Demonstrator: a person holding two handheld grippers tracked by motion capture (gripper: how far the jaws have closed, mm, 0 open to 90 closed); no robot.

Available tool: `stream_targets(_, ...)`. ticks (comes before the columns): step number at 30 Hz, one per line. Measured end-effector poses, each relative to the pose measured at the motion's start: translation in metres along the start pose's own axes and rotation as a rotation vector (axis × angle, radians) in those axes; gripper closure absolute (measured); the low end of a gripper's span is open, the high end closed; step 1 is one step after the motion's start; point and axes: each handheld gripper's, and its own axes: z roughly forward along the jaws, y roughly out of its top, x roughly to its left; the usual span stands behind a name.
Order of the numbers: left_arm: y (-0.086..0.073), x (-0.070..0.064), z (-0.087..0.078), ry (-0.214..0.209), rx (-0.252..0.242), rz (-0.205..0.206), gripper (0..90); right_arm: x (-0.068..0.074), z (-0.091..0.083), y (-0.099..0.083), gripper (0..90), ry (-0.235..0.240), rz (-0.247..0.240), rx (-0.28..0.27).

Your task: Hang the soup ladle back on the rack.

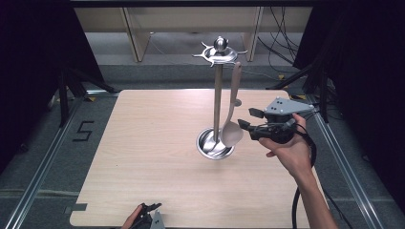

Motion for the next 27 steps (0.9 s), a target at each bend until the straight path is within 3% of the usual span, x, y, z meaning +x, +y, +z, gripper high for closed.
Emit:
stream_targets(5,0.000,0.000,-0.001,-0.007,0.002,-0.002,14.9,0.002,0.000,-0.014,44.4,0.008,-0.008,-0.012)
stream_targets(12,0.000,0.000,0.000,0.002,-0.004,-0.002,14.9,0.006,-0.003,-0.039,41.5,0.021,0.021,-0.016)
stream_targets(13,0.000,0.000,-0.001,-0.006,0.001,-0.002,14.9,0.008,-0.005,-0.043,41.4,0.031,0.051,0.006)
stream_targets(14,0.000,0.000,-0.001,-0.004,-0.002,-0.002,14.9,0.007,-0.005,-0.048,41.1,0.032,0.033,0.008)
stream_targets(18,0.000,0.000,-0.001,-0.005,0.000,-0.003,14.9,0.008,-0.008,-0.063,41.1,0.032,0.053,0.028)
stream_targets(19,0.000,-0.001,0.001,0.011,0.000,0.001,14.9,0.007,-0.007,-0.074,40.9,0.030,0.053,0.067)
stream_targets(22,0.000,-0.001,0.000,-0.002,-0.001,0.003,14.9,0.006,-0.004,-0.082,40.9,0.027,0.046,0.075)
stream_targets(23,0.000,-0.001,0.000,-0.007,0.000,0.003,14.9,0.008,-0.002,-0.087,40.8,0.029,0.069,0.091)
stream_targets(24,0.000,-0.001,0.000,-0.019,-0.003,0.001,14.9,0.006,0.002,-0.095,40.6,0.033,0.047,0.113)
stream_targets(27,-0.001,0.001,-0.001,-0.007,-0.003,-0.002,14.9,0.005,0.005,-0.103,40.0,0.027,0.062,0.131)
